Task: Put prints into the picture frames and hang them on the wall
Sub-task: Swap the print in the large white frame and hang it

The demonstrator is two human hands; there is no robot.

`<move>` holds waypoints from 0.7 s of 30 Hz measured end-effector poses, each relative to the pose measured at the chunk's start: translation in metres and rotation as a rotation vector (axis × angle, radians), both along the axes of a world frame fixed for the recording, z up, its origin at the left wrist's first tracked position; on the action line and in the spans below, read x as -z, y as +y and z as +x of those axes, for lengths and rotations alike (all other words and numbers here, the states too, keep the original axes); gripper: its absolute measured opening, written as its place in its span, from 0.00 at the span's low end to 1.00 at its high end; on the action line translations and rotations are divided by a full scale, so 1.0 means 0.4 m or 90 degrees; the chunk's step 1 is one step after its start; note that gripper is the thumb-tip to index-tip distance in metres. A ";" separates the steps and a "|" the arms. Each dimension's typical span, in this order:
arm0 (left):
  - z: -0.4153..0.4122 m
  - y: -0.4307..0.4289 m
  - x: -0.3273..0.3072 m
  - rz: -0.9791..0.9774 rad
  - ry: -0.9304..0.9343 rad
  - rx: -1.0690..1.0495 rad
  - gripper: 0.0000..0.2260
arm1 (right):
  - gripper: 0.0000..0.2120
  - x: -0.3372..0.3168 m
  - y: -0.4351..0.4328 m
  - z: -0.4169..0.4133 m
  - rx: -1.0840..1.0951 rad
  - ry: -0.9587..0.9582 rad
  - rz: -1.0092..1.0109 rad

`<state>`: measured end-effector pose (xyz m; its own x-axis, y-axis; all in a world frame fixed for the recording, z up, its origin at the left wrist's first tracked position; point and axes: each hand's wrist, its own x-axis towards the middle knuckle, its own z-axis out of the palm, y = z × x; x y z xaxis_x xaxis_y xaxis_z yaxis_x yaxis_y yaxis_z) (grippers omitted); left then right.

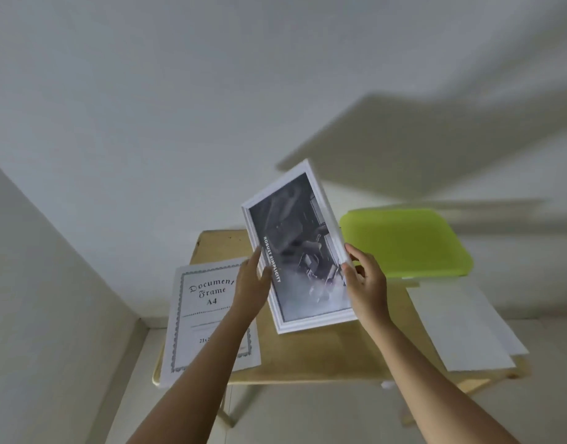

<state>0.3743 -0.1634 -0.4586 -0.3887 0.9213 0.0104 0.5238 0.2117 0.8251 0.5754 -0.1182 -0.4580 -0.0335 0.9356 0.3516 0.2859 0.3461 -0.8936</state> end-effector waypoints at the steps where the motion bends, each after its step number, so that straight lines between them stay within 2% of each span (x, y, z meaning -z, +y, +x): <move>1: 0.010 0.012 -0.043 0.058 -0.024 0.020 0.24 | 0.16 -0.004 -0.013 -0.015 0.010 -0.011 0.041; 3: 0.032 0.044 -0.125 0.136 -0.073 0.066 0.26 | 0.17 -0.011 -0.031 -0.047 0.030 -0.049 0.125; 6: 0.053 0.092 -0.210 0.153 -0.186 0.080 0.30 | 0.19 -0.023 -0.058 -0.096 0.051 -0.119 0.195; 14: 0.002 0.086 -0.204 0.134 -0.153 -0.032 0.36 | 0.24 -0.037 -0.096 -0.157 0.054 -0.340 0.321; 18: -0.013 0.069 -0.188 0.142 -0.186 -0.064 0.36 | 0.24 -0.032 -0.118 -0.187 0.067 -0.388 0.326; 21: -0.055 0.066 -0.167 0.142 -0.266 -0.082 0.35 | 0.16 -0.025 -0.129 -0.210 0.020 -0.329 0.266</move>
